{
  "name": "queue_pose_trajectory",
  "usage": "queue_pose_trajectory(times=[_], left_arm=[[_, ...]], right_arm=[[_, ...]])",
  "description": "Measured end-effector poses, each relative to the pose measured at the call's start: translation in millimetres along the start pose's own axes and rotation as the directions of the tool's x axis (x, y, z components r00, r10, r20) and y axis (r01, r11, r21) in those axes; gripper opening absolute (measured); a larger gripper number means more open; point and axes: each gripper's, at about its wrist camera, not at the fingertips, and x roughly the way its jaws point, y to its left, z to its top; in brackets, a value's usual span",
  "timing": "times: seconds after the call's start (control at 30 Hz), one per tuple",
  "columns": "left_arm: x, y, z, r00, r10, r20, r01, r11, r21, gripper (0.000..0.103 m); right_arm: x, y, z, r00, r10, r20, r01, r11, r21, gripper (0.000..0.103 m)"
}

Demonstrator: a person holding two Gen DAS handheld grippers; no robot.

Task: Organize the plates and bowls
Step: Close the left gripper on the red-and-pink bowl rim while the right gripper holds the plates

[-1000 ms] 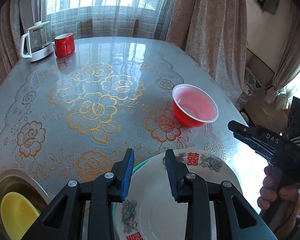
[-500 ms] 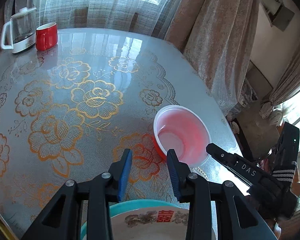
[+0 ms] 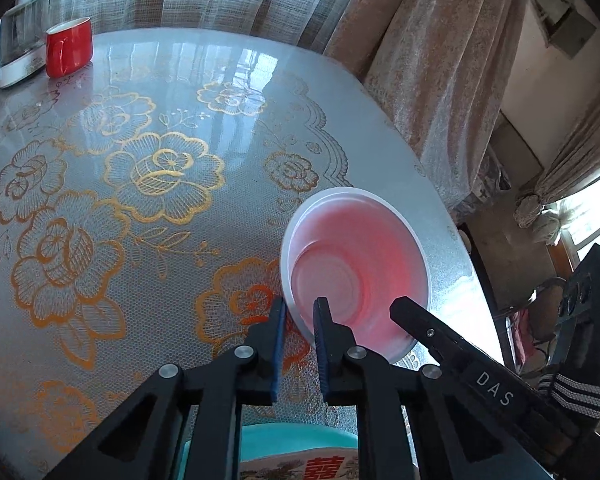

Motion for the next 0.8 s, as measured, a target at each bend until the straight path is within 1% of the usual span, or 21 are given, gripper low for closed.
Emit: queue_pose_trajectory(times=[0.17,0.23,0.33,0.43,0.5,0.57,0.63,0.73,0.77,0.8], left_arm=[[-24.9,20.6,-7.2,1.000,0.025,0.003,-0.025,1.000,-0.008,0.014],[-38.6,32.6,-10.7,0.999,0.037,0.001,-0.037,0.999,-0.028,0.014],[-57.1,49.7,-15.8,0.998,0.061,0.011,-0.061,0.998,-0.035,0.014],[-68.3,68.8,-22.5,0.997,0.079,-0.002,-0.079,0.995,-0.053,0.014],[-74.9,80.4,-26.4,0.995,0.096,-0.002,-0.096,0.993,-0.066,0.014],[-78.5,88.7,-29.7,0.995,0.105,0.002,-0.104,0.992,-0.069,0.014],[-80.3,97.2,-34.2,0.993,0.116,0.003,-0.115,0.990,-0.086,0.014],[-81.0,104.7,-38.4,0.994,0.112,0.003,-0.112,0.988,-0.103,0.016],[-82.7,106.7,-40.5,0.994,0.112,0.008,-0.110,0.988,-0.106,0.017],[-84.8,108.1,-42.6,0.995,0.102,0.015,-0.099,0.989,-0.110,0.023]], right_arm=[[5.6,24.5,-6.1,0.997,0.035,-0.064,-0.039,0.997,-0.066,0.014],[10.6,37.5,-9.2,0.993,0.057,-0.104,-0.066,0.994,-0.091,0.014],[17.1,58.9,-14.7,0.987,0.084,-0.139,-0.103,0.986,-0.135,0.014],[25.5,77.1,-21.9,0.979,0.101,-0.180,-0.132,0.977,-0.169,0.015],[28.2,87.1,-25.2,0.977,0.103,-0.187,-0.139,0.972,-0.191,0.016],[28.4,95.6,-27.7,0.977,0.102,-0.185,-0.141,0.967,-0.212,0.022],[26.8,100.7,-29.7,0.979,0.100,-0.179,-0.140,0.964,-0.228,0.025],[24.1,102.5,-28.8,0.980,0.099,-0.172,-0.138,0.963,-0.230,0.025],[23.5,103.2,-28.7,0.980,0.100,-0.169,-0.138,0.964,-0.228,0.025],[22.0,101.5,-29.0,0.980,0.102,-0.169,-0.139,0.964,-0.227,0.025]])
